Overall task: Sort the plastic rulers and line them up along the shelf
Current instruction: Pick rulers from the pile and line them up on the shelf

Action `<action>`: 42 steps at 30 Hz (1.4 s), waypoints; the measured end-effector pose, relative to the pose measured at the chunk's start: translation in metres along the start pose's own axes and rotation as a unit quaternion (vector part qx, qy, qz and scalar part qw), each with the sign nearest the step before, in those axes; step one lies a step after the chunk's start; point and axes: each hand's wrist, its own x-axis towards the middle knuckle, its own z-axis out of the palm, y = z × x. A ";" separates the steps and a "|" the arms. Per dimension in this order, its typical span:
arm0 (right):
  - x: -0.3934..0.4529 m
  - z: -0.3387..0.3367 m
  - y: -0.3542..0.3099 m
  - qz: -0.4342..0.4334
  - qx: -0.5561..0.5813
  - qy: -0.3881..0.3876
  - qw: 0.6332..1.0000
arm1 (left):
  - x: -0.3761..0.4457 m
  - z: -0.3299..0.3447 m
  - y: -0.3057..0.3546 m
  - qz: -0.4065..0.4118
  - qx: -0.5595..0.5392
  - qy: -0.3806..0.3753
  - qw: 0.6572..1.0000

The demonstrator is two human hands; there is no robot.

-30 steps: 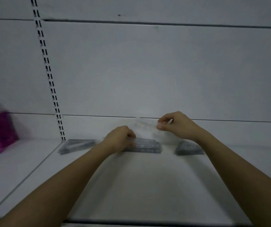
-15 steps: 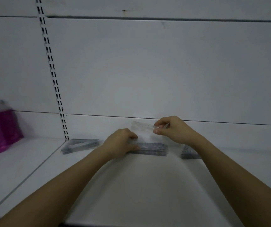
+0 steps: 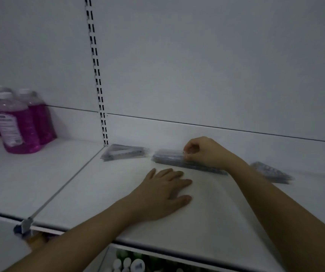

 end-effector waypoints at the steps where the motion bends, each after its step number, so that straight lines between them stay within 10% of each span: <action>1: 0.001 0.002 -0.001 0.006 -0.007 -0.009 1.000 | 0.000 -0.001 0.001 0.003 0.003 -0.002 1.000; 27: -0.173 0.018 -0.050 0.268 -0.092 0.052 0.957 | 0.025 -0.024 0.026 0.006 0.067 -0.035 0.997; 42: -0.366 -0.092 0.009 0.386 -0.140 0.105 0.906 | 0.025 -0.010 0.265 0.181 0.008 -0.010 0.983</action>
